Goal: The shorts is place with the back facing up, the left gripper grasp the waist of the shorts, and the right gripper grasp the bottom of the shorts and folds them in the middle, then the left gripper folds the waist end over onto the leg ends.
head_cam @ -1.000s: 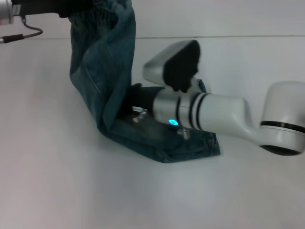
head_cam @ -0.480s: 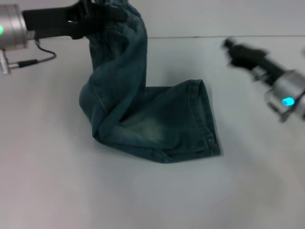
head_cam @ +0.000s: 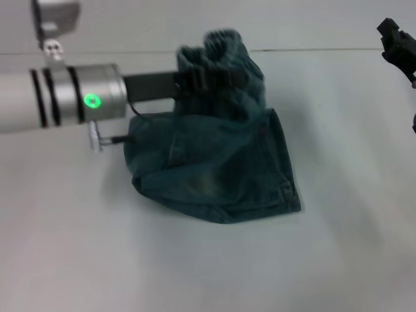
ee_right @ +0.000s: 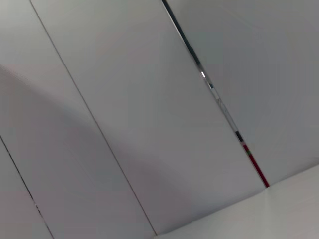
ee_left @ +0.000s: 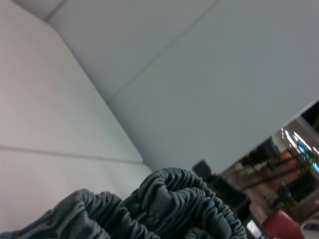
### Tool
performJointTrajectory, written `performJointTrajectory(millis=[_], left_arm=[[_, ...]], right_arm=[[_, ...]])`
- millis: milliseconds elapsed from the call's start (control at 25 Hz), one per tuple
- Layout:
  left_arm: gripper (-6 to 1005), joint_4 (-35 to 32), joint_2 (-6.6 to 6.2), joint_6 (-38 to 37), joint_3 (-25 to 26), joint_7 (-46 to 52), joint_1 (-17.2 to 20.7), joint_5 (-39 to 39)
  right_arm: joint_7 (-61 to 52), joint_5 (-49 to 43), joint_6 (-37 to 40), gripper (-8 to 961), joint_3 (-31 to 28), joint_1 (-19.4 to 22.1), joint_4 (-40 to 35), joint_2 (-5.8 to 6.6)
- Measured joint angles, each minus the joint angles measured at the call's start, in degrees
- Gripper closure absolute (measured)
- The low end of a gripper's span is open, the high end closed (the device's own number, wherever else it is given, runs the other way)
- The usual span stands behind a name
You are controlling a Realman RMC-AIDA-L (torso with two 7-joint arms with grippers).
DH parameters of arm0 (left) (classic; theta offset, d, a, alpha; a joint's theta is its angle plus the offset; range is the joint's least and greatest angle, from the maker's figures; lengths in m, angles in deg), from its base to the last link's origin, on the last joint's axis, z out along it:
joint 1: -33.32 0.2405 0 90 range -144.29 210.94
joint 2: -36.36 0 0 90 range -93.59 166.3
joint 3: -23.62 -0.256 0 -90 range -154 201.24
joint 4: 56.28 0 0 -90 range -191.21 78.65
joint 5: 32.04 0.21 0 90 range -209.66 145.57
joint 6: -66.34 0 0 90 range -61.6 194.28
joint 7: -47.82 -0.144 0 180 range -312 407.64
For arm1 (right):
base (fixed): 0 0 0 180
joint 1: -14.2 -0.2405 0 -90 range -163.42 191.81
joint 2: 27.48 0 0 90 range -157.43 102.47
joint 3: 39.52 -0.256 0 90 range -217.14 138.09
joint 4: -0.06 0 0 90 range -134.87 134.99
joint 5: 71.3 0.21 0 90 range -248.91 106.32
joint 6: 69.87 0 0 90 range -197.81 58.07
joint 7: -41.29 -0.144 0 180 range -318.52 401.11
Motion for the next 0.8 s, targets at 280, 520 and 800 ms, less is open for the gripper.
performJointTrajectory(millis=[280, 520, 800], left_arm=[[803, 5.7, 0.51, 6.5, -6.4, -5.5, -0.7, -0.7], [673, 6.2, 0.37, 7.0, -6.9, -5.8, -0.1, -0.7], [376, 2.8, 0.24, 1.8, -6.2, -6.8, 2.7, -4.0]], right_arm=[[-0.4, 0.1, -0.4, 924, -0.1, 0.0, 0.0, -0.34], [-0.7, 0.0, -0.6, 889, 0.2, 0.0, 0.4, -0.37], [-5.2, -0.7, 1.1, 847, 6.7, -0.2, -1.3, 0.05]])
